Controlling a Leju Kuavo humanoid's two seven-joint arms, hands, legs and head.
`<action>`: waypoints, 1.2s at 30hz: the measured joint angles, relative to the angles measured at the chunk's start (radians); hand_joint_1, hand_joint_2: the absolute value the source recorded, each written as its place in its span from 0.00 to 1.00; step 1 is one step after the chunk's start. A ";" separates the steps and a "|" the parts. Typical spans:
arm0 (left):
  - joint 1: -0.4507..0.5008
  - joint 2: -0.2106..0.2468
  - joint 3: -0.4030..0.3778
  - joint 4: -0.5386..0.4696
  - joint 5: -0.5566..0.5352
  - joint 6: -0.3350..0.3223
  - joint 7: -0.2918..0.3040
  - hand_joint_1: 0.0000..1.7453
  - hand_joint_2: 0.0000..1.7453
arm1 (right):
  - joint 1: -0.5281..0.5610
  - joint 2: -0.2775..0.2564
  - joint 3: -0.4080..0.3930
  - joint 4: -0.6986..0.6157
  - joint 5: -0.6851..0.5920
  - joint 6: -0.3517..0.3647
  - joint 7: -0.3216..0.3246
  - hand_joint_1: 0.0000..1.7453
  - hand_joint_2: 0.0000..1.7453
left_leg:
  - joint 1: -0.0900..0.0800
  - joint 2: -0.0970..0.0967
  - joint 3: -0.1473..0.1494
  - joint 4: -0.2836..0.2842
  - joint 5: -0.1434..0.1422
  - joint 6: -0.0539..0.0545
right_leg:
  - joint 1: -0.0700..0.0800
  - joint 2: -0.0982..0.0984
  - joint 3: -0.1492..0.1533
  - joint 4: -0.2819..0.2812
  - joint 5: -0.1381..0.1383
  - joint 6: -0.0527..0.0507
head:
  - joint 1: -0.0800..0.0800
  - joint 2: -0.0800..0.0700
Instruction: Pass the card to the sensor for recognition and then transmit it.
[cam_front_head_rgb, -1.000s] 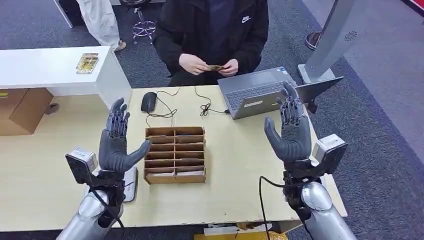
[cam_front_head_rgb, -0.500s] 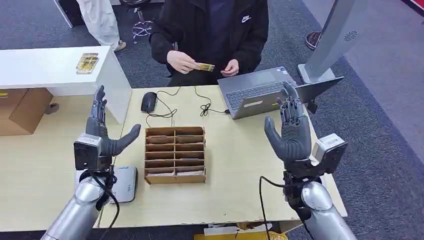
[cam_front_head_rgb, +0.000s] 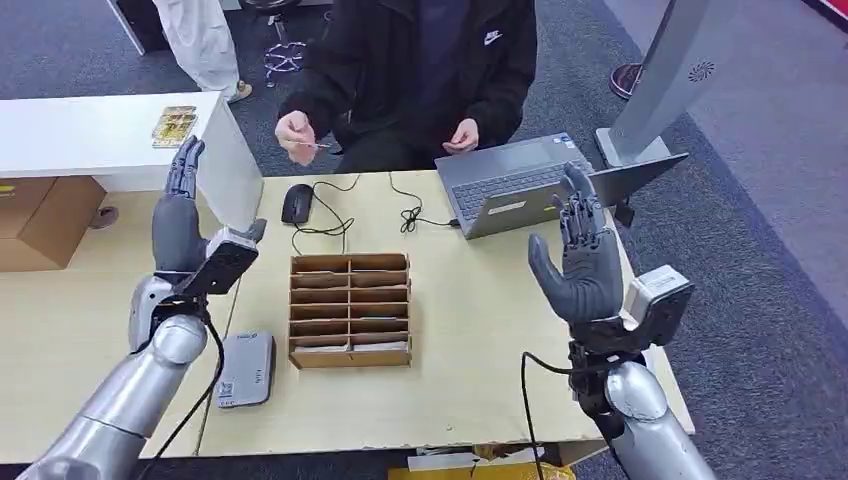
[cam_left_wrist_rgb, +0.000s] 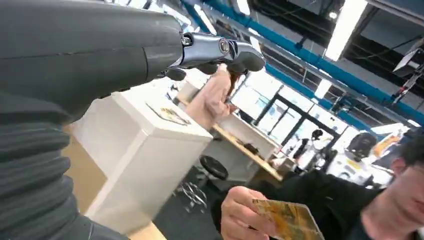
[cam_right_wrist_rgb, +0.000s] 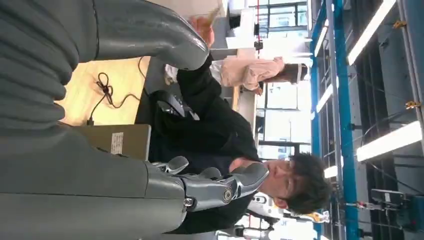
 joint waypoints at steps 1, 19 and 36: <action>-0.014 0.004 -0.004 0.019 -0.038 0.003 0.016 0.00 1.00 | 0.000 0.000 -0.001 0.000 0.001 0.003 0.004 0.00 1.00 | 0.000 0.000 0.000 0.000 0.000 0.000 | 0.000 0.000 0.000 0.000 0.000 0.000 | 0.000 0.000; -0.203 0.068 -0.123 0.262 -0.491 0.050 0.176 0.00 1.00 | 0.001 0.003 -0.010 0.000 0.010 0.018 0.016 0.00 1.00 | 0.000 0.000 0.000 0.000 0.000 0.000 | 0.000 0.000 0.000 0.000 0.000 0.000 | 0.000 0.000; -0.229 0.108 -0.153 0.293 -0.535 0.019 0.221 1.00 1.00 | 0.014 0.003 -0.021 -0.019 0.023 0.022 0.031 0.00 1.00 | 0.000 0.000 0.000 0.000 0.000 0.000 | 0.000 0.000 0.000 0.000 0.000 0.000 | 0.000 0.000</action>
